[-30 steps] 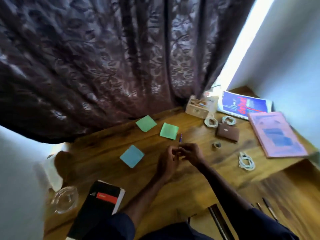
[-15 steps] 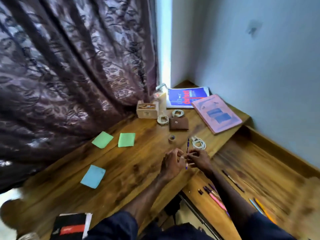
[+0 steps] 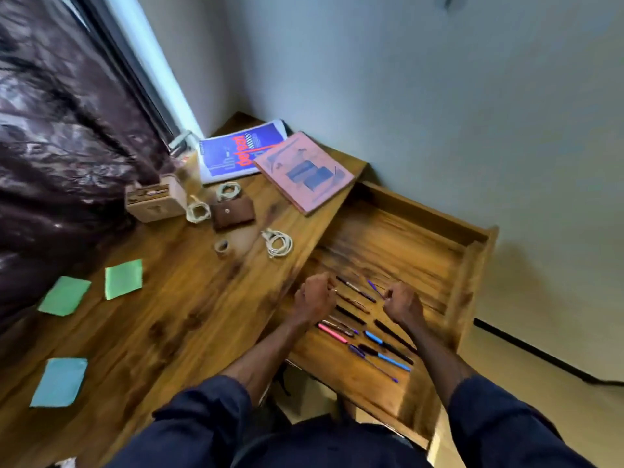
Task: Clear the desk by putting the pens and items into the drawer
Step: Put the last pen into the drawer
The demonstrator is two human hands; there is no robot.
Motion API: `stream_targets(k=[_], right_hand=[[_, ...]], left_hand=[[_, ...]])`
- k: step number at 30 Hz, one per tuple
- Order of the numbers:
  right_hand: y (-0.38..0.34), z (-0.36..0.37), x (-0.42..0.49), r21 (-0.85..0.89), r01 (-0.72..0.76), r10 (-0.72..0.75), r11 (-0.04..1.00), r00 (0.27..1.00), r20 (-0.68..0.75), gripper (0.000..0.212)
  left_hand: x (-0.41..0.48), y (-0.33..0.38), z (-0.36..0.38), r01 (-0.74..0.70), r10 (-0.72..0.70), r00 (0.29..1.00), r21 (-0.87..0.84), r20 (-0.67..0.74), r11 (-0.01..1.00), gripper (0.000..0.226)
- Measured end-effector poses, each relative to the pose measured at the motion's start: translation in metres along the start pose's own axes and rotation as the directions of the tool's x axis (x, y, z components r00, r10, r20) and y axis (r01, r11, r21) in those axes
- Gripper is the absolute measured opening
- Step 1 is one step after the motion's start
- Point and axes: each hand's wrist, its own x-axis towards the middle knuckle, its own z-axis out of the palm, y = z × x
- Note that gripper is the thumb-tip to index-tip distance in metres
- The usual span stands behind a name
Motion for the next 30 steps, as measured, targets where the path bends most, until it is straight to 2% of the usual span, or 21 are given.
stream_targets(k=[4, 12, 19, 27, 30], right_hand=[[0.06, -0.013, 0.018, -0.073, -0.076, 0.073, 0.994, 0.997, -0.037, 0.009], [0.117, 0.001, 0.053, -0.245, -0.034, 0.027, 0.969, 0.999, -0.032, 0.008], [0.122, 0.01, 0.063, -0.342, 0.015, -0.016, 0.939, 1.0, -0.002, 0.01], [0.118, 0.005, 0.053, -0.376, 0.05, -0.053, 0.925, 0.999, 0.003, 0.013], [0.113, 0.006, 0.052, -0.308, 0.048, -0.059, 0.95, 0.998, -0.026, 0.016]], left_hand=[[0.002, 0.02, 0.027, 0.015, -0.017, 0.999, 0.034, 0.047, 0.999, 0.014], [-0.007, 0.029, 0.063, 0.023, -0.03, 0.992, 0.058, 0.121, 0.998, 0.013], [-0.019, 0.031, 0.074, 0.028, -0.042, 0.988, 0.098, 0.148, 0.995, 0.014], [-0.024, 0.034, 0.07, 0.011, -0.033, 0.99, 0.161, 0.134, 0.987, 0.017], [-0.024, 0.033, 0.065, 0.008, -0.027, 0.992, 0.154, 0.124, 0.988, 0.015]])
